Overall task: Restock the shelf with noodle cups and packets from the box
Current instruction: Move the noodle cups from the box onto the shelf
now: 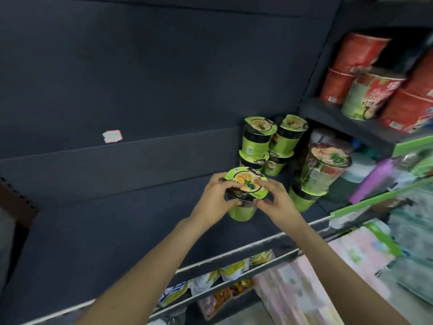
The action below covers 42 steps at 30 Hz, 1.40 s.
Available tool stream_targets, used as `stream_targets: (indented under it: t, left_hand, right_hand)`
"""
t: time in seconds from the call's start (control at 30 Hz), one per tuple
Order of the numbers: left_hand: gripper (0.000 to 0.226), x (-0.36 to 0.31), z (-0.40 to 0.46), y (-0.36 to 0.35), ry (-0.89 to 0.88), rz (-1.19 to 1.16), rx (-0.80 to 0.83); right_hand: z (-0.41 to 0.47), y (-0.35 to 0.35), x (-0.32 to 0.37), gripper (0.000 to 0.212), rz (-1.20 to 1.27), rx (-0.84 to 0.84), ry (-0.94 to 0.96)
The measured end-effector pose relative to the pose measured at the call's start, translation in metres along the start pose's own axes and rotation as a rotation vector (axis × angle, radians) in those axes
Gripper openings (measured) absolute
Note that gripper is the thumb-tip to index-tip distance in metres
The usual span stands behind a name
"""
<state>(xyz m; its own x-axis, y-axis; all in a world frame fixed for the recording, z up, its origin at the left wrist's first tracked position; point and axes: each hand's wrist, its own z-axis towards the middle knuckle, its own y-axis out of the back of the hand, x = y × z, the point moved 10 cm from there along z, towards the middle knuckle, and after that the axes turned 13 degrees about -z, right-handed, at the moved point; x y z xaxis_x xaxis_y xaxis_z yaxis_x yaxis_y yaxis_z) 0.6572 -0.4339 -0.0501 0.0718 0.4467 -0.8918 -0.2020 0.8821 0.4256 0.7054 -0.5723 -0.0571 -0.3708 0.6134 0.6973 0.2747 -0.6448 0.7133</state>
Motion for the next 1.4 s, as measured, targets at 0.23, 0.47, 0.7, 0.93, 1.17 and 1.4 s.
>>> stream_targets:
  t: [0.23,0.47,0.7,0.93,1.17,1.4]
  left_hand:
    - [0.047,0.025,0.067,-0.065,0.06,0.041,0.103]
    - [0.043,0.05,0.086,-0.1,0.11,0.112,0.19]
    - [0.039,0.042,0.081,-0.099,0.104,0.204,0.074]
    - [0.033,0.011,0.055,-0.061,0.136,0.426,-0.179]
    - [0.021,-0.011,-0.048,0.054,0.159,0.467,-0.626]
    - [0.024,0.011,-0.187,0.17,0.297,0.484,-0.848]
  right_hand:
    - [0.047,0.017,-0.07,0.056,-0.175,-0.013,-0.124]
    - [0.066,0.012,-0.104,0.05,-0.465,0.087,-0.098]
    - [0.07,0.005,-0.095,0.049,-0.534,0.205,0.091]
    - [0.062,0.019,-0.055,0.049,-0.366,0.114,0.267]
    - [0.031,-0.017,0.053,0.038,-0.172,0.088,0.457]
    - [-0.029,-0.118,0.171,0.035,-0.103,0.219,0.626]
